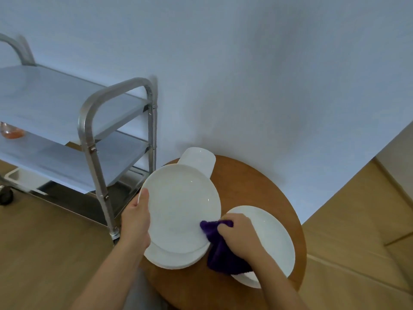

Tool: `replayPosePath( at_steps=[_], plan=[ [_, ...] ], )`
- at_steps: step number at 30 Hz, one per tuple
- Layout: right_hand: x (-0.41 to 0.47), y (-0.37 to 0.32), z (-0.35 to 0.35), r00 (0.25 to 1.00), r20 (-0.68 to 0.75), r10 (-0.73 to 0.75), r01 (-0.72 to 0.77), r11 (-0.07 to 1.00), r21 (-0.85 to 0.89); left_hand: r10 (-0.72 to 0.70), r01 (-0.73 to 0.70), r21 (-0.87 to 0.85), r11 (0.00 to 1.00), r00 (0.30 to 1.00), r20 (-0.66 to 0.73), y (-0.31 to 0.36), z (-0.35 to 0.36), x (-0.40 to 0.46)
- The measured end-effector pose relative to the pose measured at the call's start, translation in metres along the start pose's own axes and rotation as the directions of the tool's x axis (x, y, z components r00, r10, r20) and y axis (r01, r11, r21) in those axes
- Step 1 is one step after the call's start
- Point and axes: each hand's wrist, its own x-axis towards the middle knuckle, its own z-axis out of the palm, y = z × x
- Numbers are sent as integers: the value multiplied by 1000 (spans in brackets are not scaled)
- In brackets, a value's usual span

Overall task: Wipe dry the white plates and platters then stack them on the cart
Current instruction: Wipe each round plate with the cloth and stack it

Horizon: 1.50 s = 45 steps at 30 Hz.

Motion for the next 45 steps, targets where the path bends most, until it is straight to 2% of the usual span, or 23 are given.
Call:
replayPosePath(
  at_steps=[2,4,6,9,13,15,17,20,22,24,26,28,31,33,35,37,40,42,45],
  plan=[
    [0,1,-13,985,-144,98,-67,977,204,-16,17,21,1000,999,-47,-7,-6,5],
    [-4,1,-21,950,-273,148,-36,926,377,-46,48,24,999,996,-79,-16,-10,11],
    [-10,-2,-25,914,-366,176,20,879,476,-62,64,27,998,994,-93,-27,-12,15],
    [-16,-6,-22,893,-401,203,58,832,552,-39,50,90,995,993,-115,-42,-13,22],
    [-16,-6,-12,900,-362,244,15,811,584,-27,49,164,985,990,-136,-56,-14,34],
    [-16,-5,-8,901,-346,262,-9,808,589,67,-28,284,958,990,-126,-60,-17,39],
    [-15,-3,-4,895,-346,280,-21,804,595,200,-123,502,856,975,-101,-61,-20,44],
    [-15,0,-1,891,-347,291,-27,799,600,306,-129,735,666,945,-111,-63,-23,55],
    [-15,2,0,889,-350,296,-27,796,604,263,-74,809,583,959,-102,-67,-24,63],
    [-16,4,-1,885,-357,298,-16,787,617,146,2,859,513,985,-90,-77,-26,68],
    [-19,8,-5,875,-372,310,-1,770,638,66,48,855,517,993,-96,-86,-28,69],
    [-22,15,-14,854,-395,338,13,746,666,74,46,843,536,992,-101,-88,-28,68],
    [-26,28,-32,821,-408,399,14,701,713,242,-93,894,439,970,-18,-87,-20,57],
    [-29,38,-41,799,-404,445,8,664,748,383,-276,901,335,914,137,-87,-5,41],
    [-31,46,-46,773,-402,491,-3,636,772,429,-446,875,189,839,335,-89,17,21],
    [-34,53,-49,757,-391,523,-7,605,796,379,-569,819,73,775,505,-94,41,2],
    [-38,61,-51,753,-386,533,3,584,812,226,-654,754,57,744,629,-103,74,-18],
    [-41,66,-54,743,-401,536,11,590,808,98,-632,771,78,775,625,-107,92,-25],
    [-46,75,-59,695,-436,571,51,566,823,-40,-526,846,91,847,531,-108,109,-22]
  ],
)
